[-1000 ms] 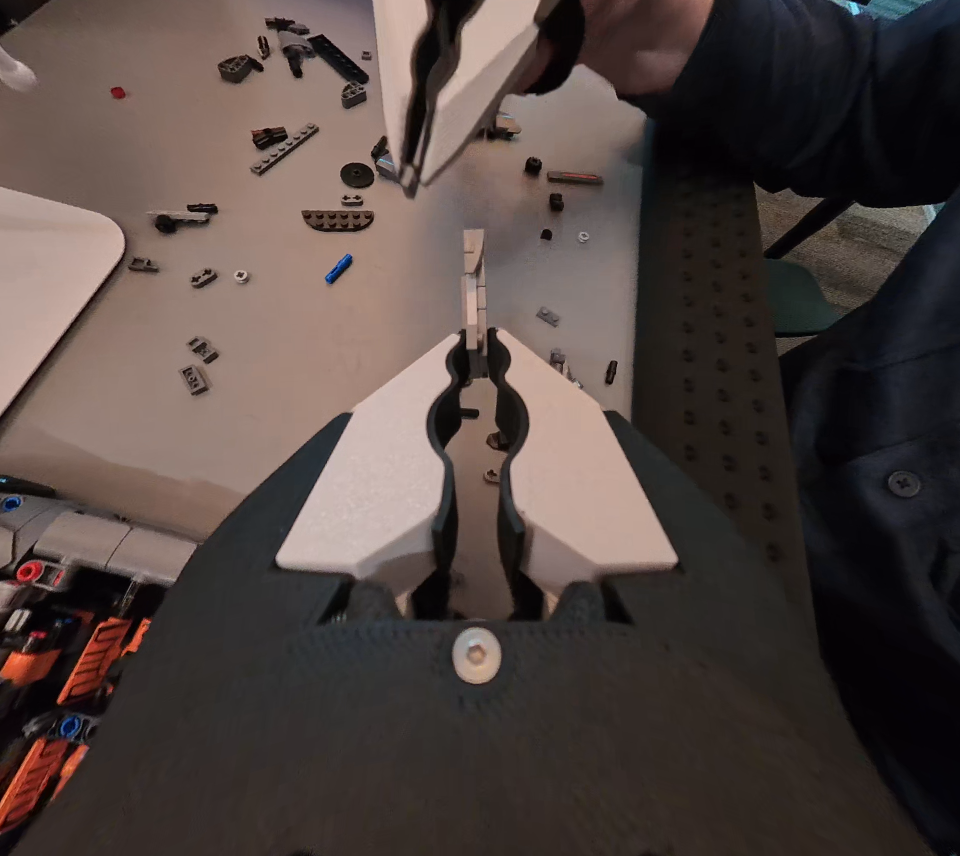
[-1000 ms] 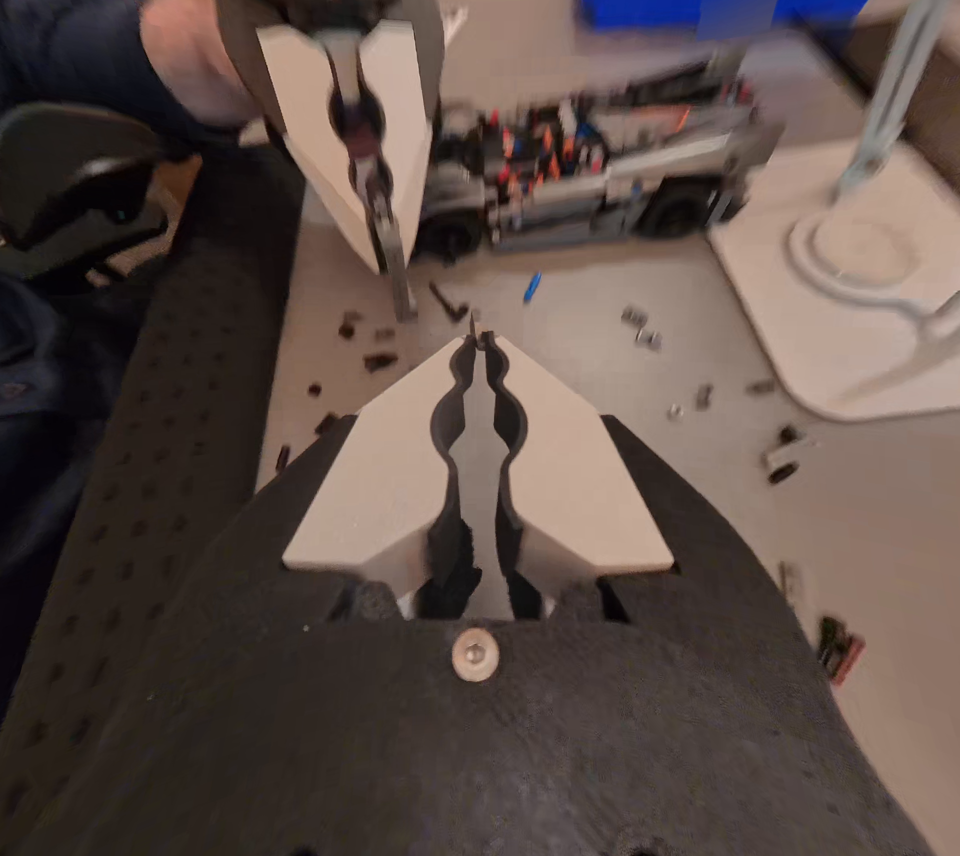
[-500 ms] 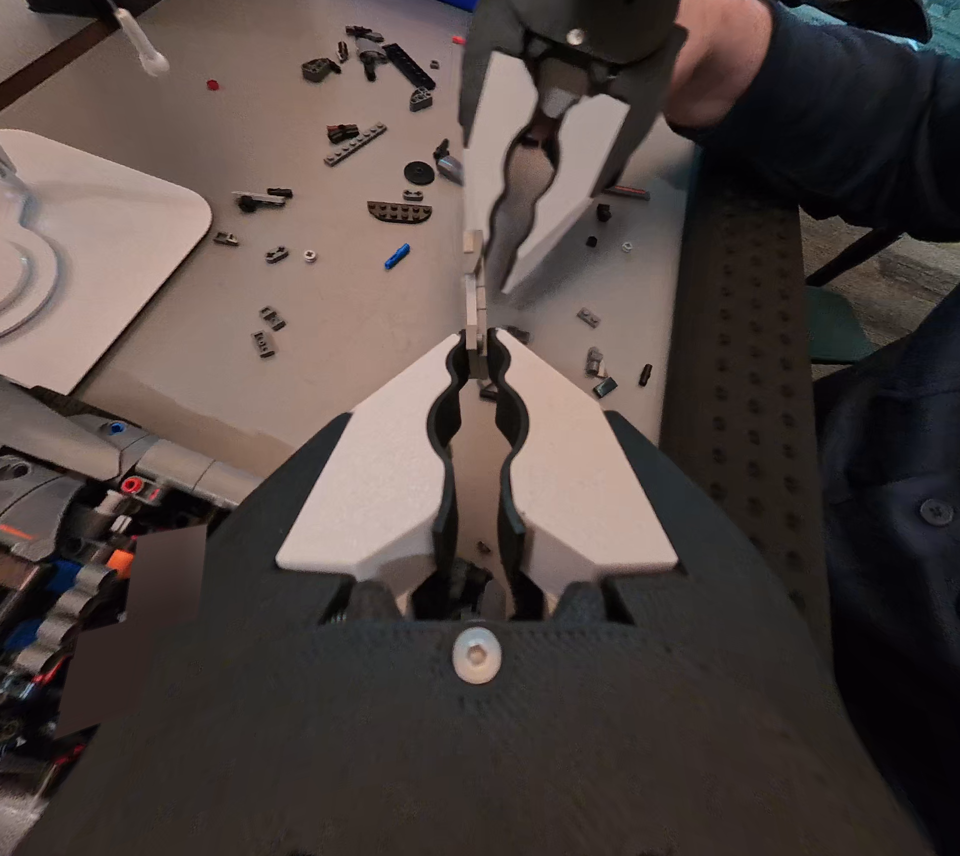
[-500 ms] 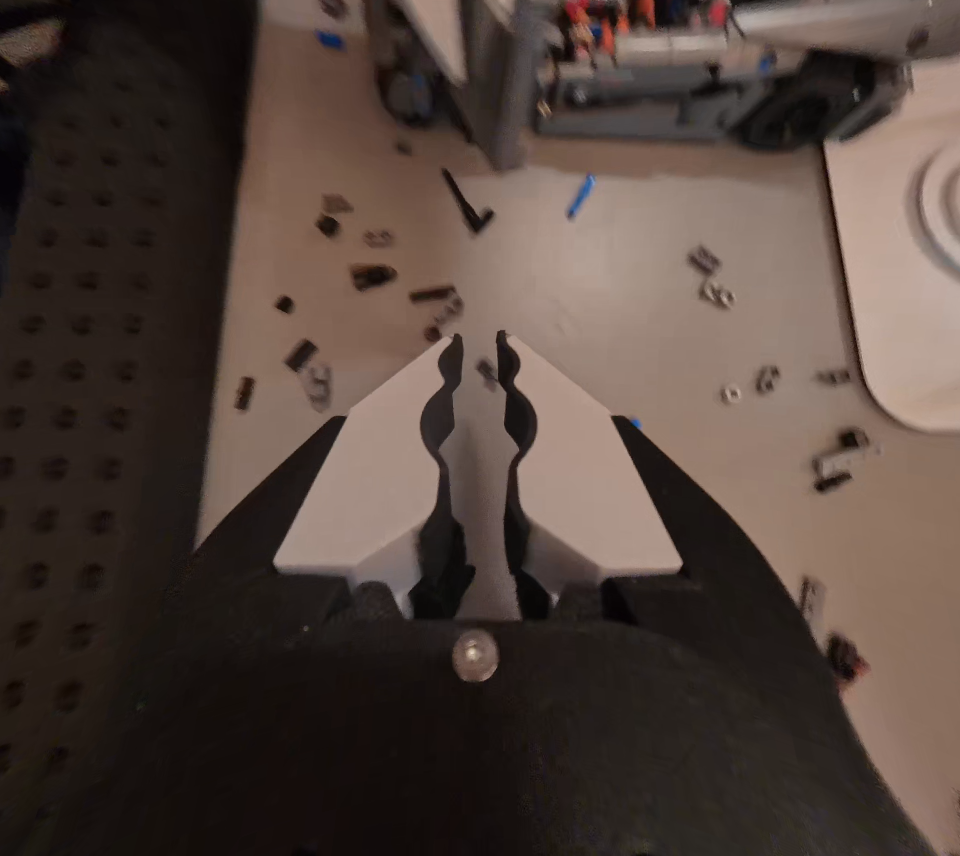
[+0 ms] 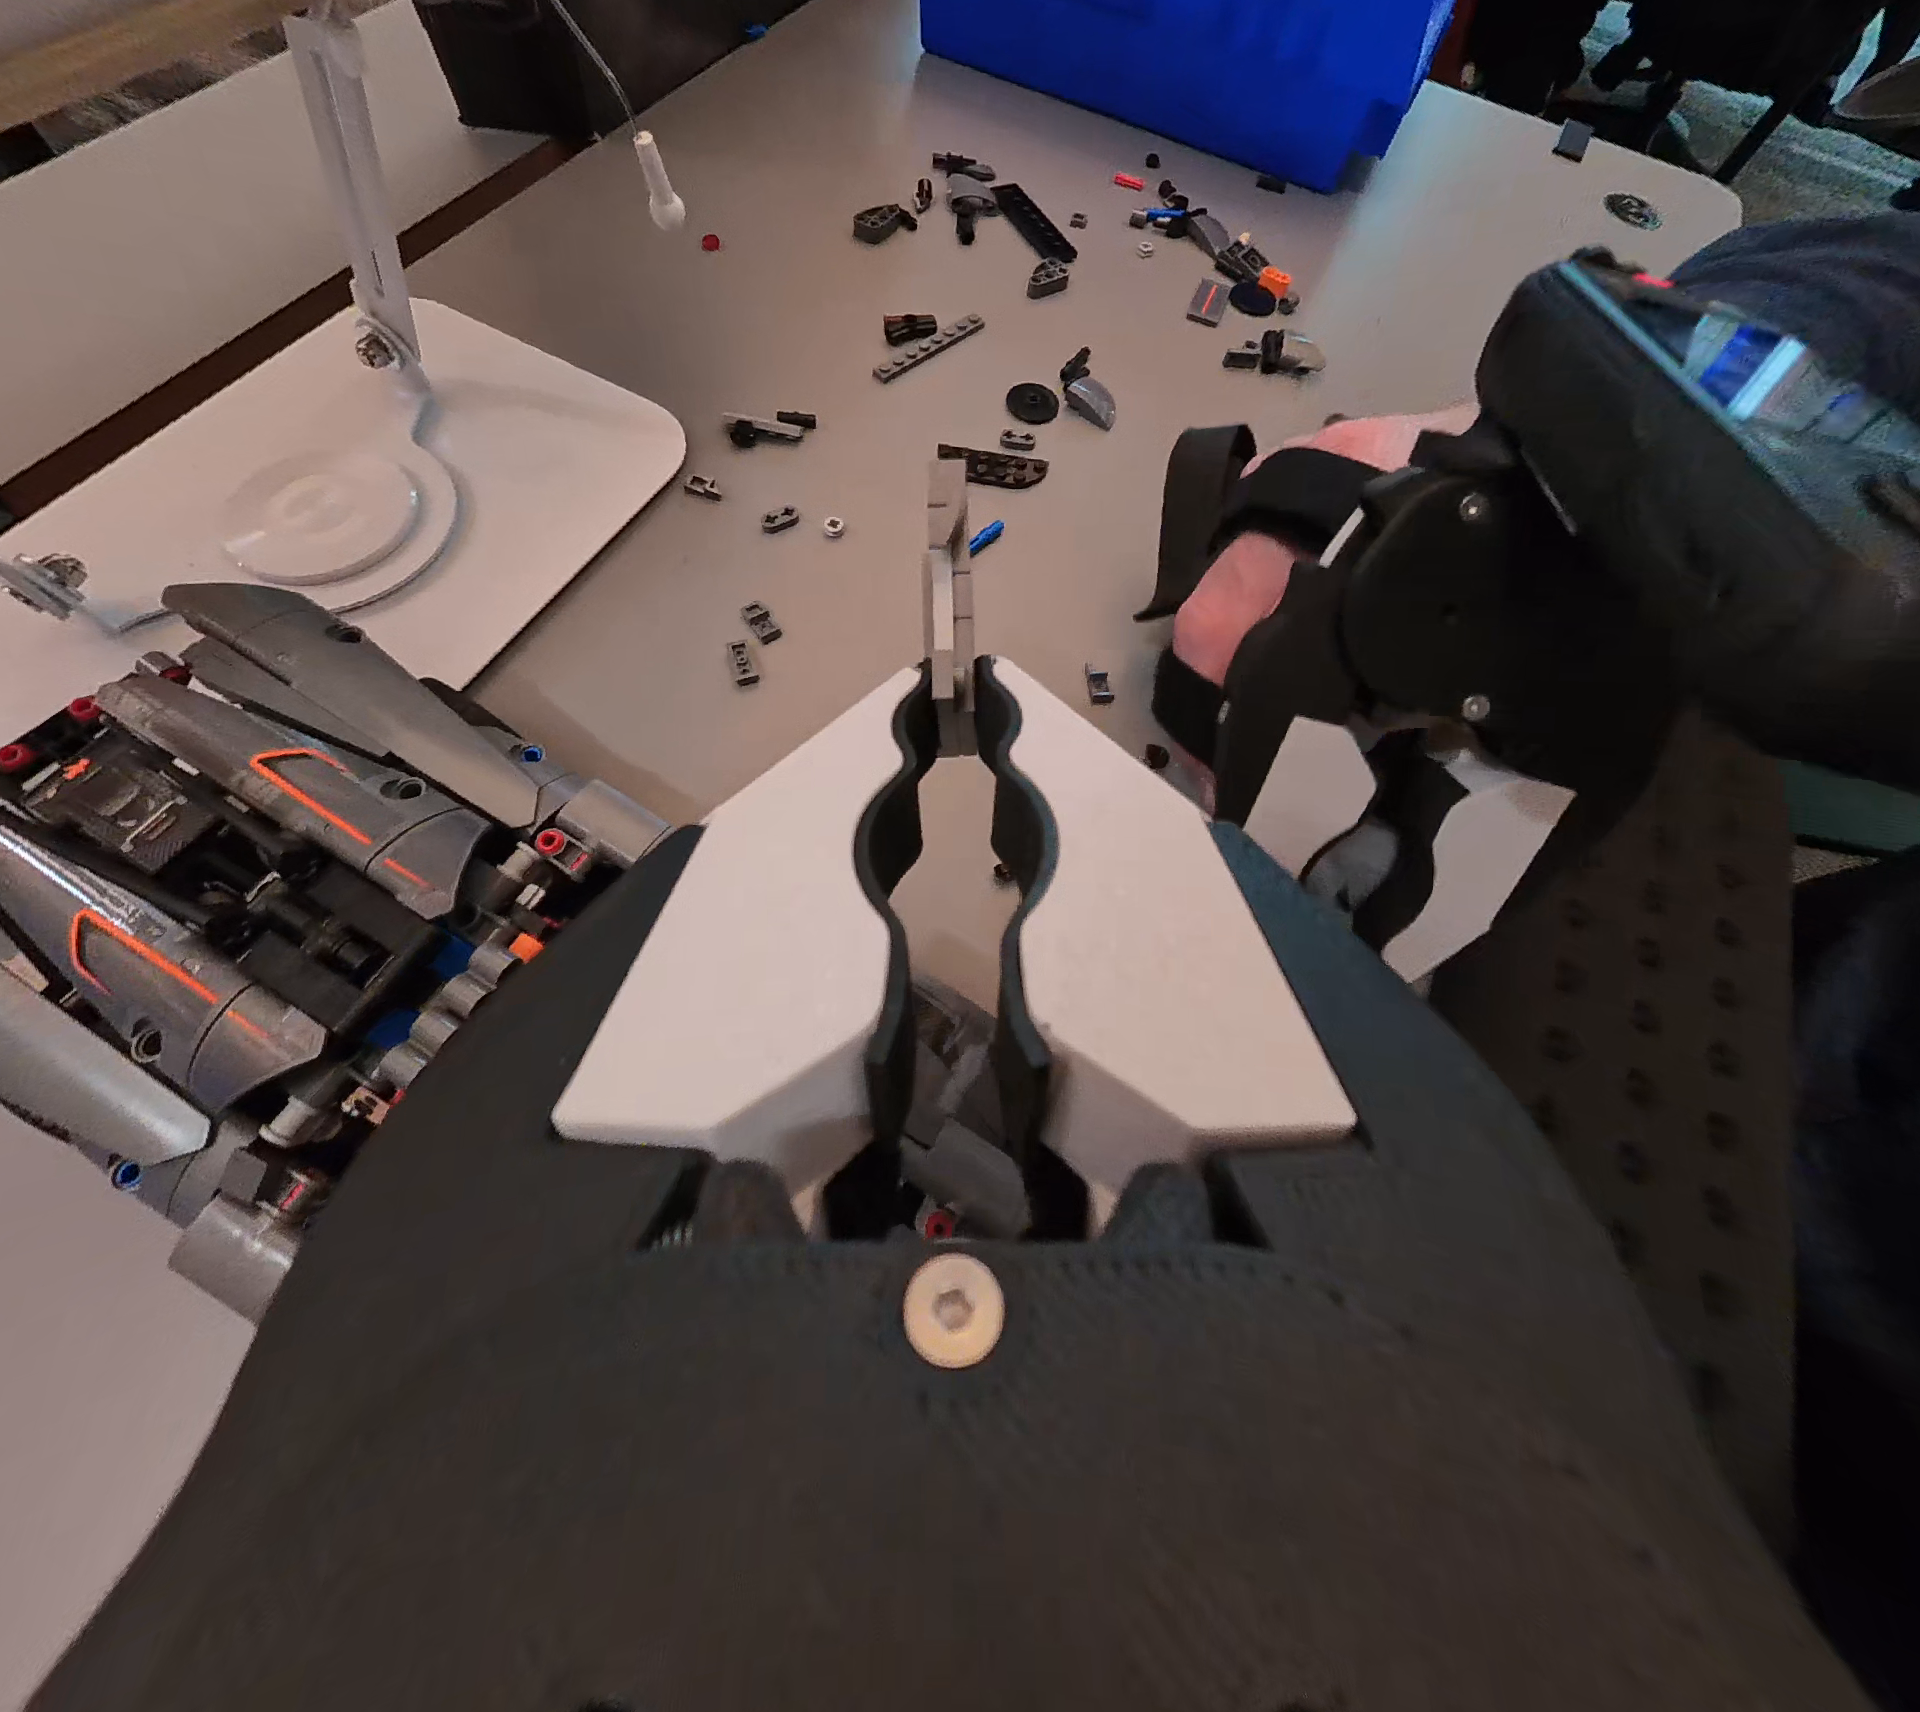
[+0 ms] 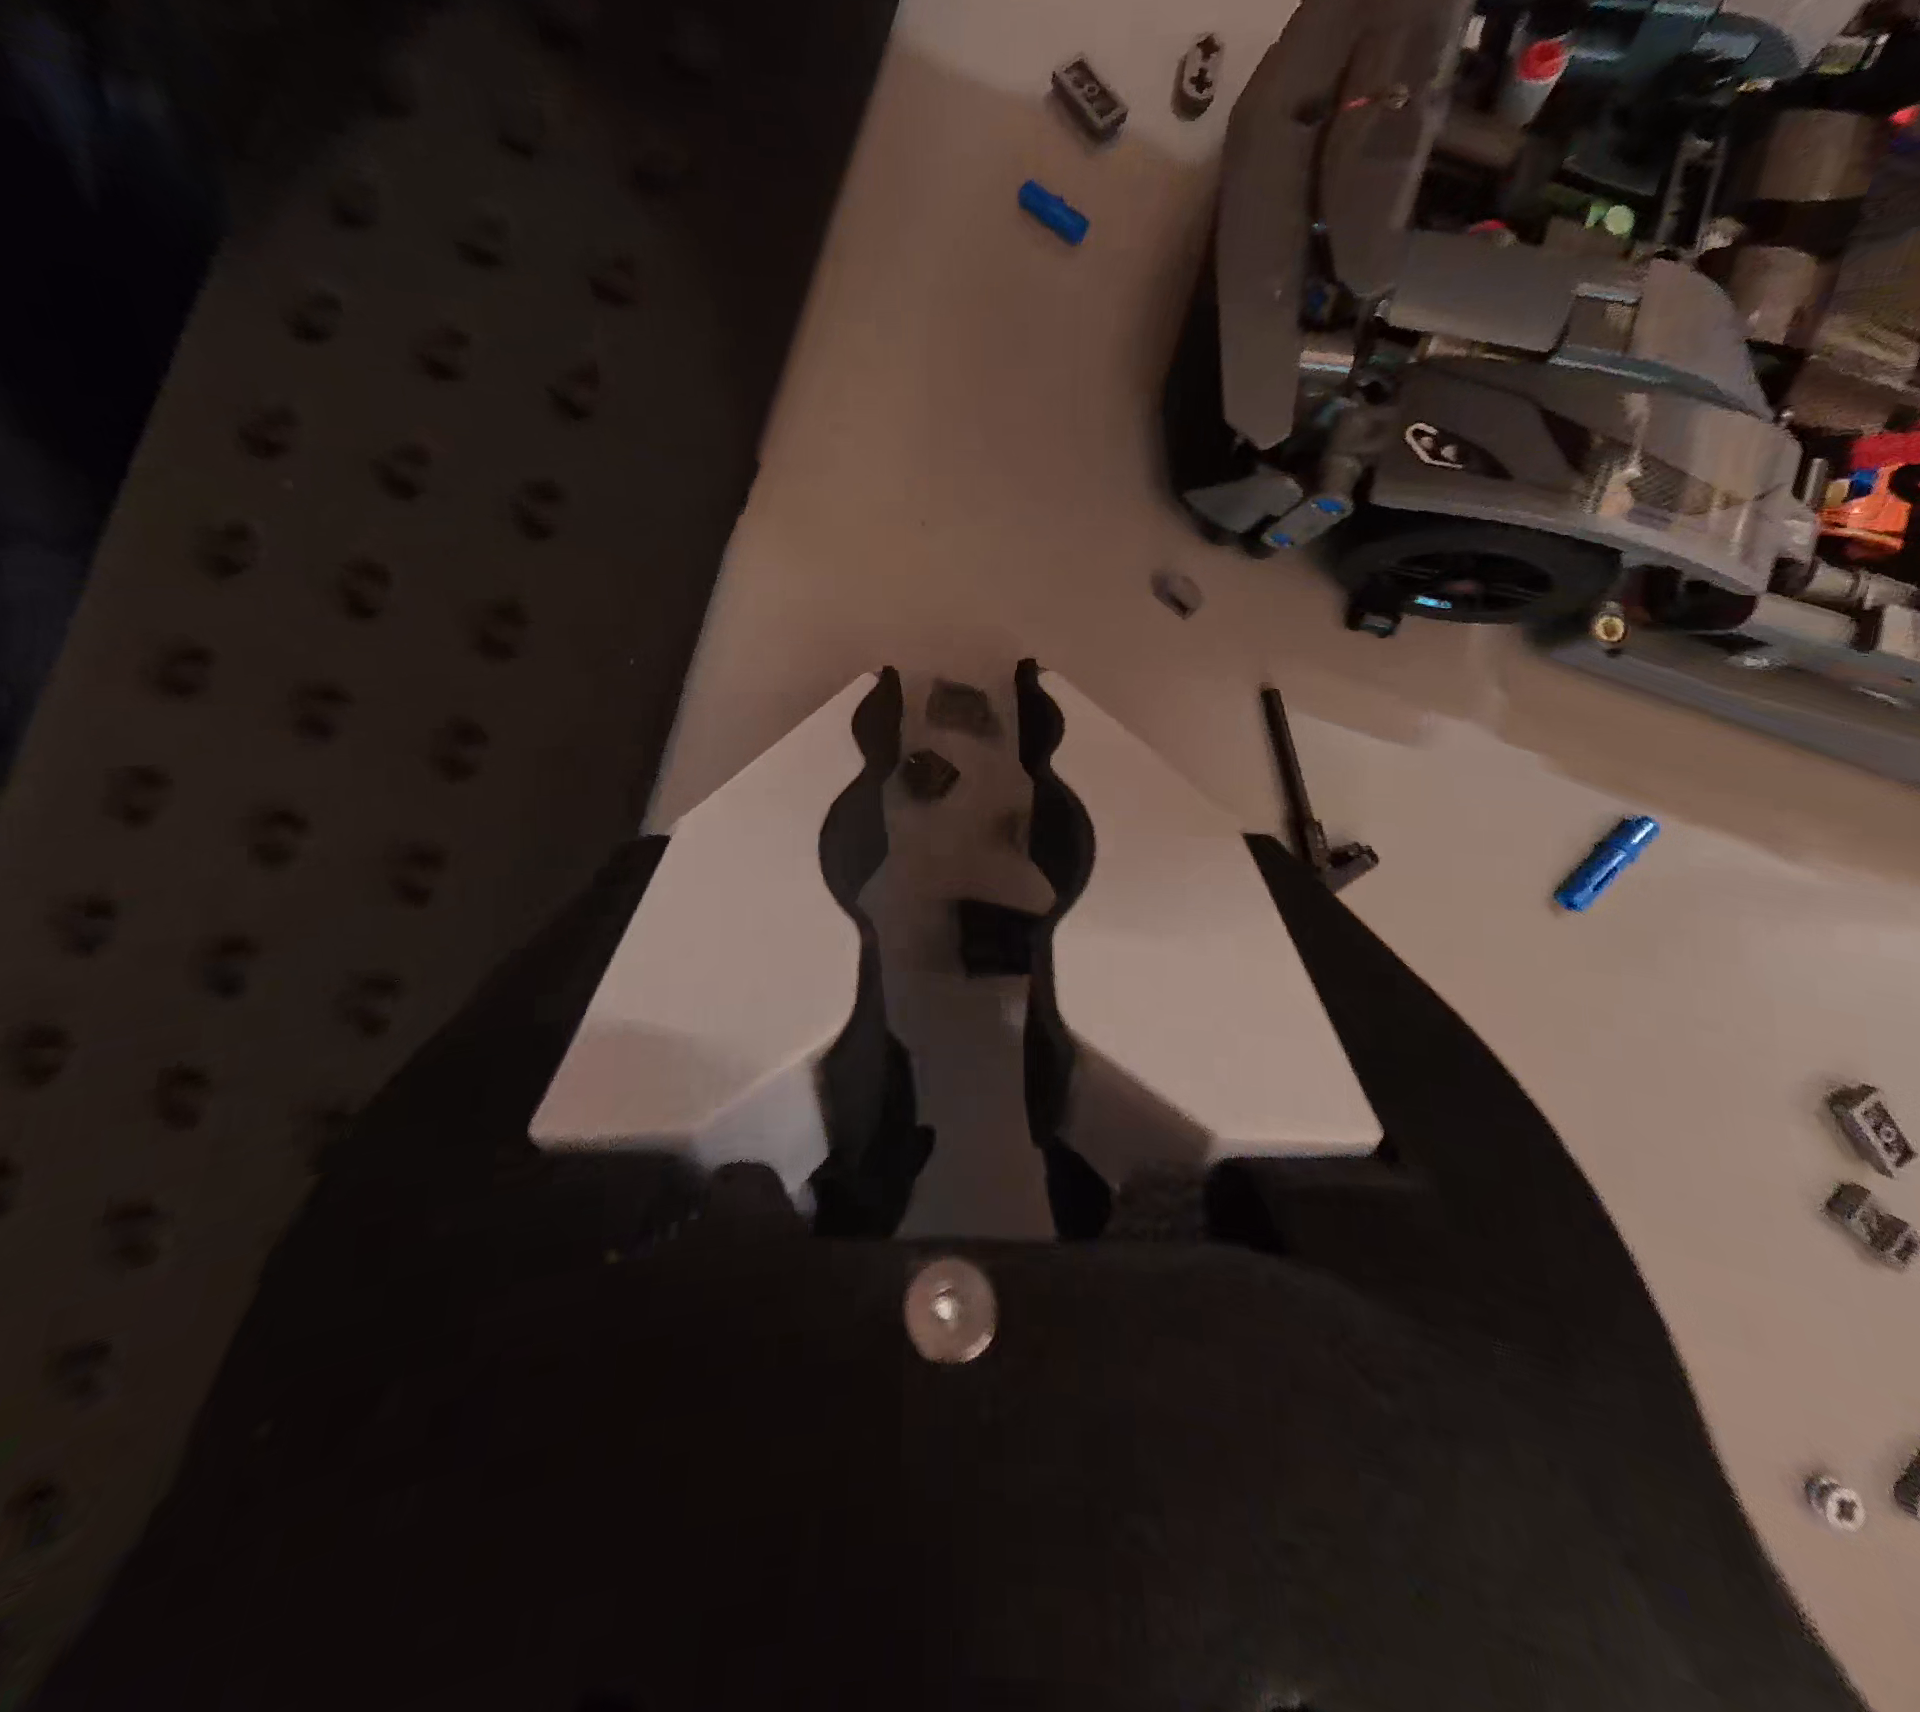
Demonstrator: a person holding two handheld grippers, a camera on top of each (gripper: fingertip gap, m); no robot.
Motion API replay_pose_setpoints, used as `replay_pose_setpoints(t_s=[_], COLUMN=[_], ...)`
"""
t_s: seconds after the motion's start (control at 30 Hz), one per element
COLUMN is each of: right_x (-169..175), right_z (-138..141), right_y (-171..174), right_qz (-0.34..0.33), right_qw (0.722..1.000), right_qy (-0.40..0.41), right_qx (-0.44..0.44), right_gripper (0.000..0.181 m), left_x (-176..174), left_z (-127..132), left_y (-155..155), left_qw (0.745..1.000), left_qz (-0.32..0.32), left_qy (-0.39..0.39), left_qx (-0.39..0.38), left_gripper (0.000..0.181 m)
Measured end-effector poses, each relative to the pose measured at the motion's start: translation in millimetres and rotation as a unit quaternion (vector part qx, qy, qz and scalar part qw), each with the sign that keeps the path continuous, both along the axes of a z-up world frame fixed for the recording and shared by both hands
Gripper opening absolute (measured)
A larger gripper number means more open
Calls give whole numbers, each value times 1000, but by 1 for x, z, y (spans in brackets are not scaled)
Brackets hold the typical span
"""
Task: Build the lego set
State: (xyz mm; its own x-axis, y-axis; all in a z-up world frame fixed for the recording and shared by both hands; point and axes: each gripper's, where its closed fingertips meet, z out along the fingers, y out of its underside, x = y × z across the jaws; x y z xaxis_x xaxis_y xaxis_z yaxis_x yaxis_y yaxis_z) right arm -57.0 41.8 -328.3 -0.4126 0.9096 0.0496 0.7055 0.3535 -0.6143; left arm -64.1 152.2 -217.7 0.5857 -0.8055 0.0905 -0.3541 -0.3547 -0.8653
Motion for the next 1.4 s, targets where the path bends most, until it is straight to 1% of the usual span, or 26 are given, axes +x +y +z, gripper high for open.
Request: replay_pose_setpoints(t_s=[0.13, 0.23, 0.3, 0.37, 0.43, 0.5, 0.53, 0.63, 0.7, 0.77, 0.83, 0.87, 0.93, 1.07, 1.13, 1.23, 1.4], right_x=[0, 0, 2, 10, 26, 54, 70, 115, 130, 129, 123, 122, 124, 131, 128, 125, 125], right_z=[-6, -6, -1, 10, 22, 25, 23, 7, -3, -6, -6, -3, 3, 6, 8, 4, -8], right_y=[3, 2, 4, 9, 22, 37, 42, 65, 78, 81, 85, 84, 84, 89, 91, 94, 92], right_qz=[-1, -1, 0, -5, -16, -25, -28, -50, -70, -80, -95, -96, -84, -46, -25, -10, 1], right_qw=[1000, 1000, 1000, 1000, 1000, 999, 997, 991, 986, 986, 986, 987, 990, 996, 997, 993, 991], right_qy=[-10, -8, -2, 6, 3, -29, -53, -124, -150, -146, -134, -128, -105, -74, -52, -60, -79], right_qx=[16, 6, 2, -14, -27, -37, -46, -21, -4, -13, -19, -31, -33, 15, 55, 100, 104], right_gripper=[8, 7, 6, 7, 7, 7, 7, 7, 7, 9, 20, 21, 16, 15, 10, 5, 3], left_x=[1, 0, 0, -1, -1, -1, -1, 0, 1, 3, 4, 5, 5, 7, 9, 11, 12], left_z=[-3, -5, -6, -7, -8, -8, -8, -11, -14, -17, -18, -19, -19, -21, -23, -25, -26], left_y=[-1, -1, 0, 0, 0, -1, 0, 0, 0, 0, -1, -1, -2, -3, -4, -5, -5], left_qw=[1000, 1000, 1000, 1000, 1000, 1000, 1000, 1000, 1000, 1000, 1000, 1000, 1000, 999, 999, 999, 999], left_qz=[-2, -2, 0, 0, 0, -1, -1, -3, -5, -7, -10, -11, -12, -18, -21, -25, -28], left_qy=[8, 7, 7, 8, 8, 7, 8, 8, 11, 14, 17, 18, 18, 18, 21, 24, 29], left_qx=[-1, -3, -4, -6, -6, -7, -8, -12, -15, -18, -20, -20, -20, -22, -24, -26, -26], left_gripper=[4, 4, 4, 4, 4, 4, 4, 4, 4, 4, 4, 4, 4, 4, 4, 4, 3])
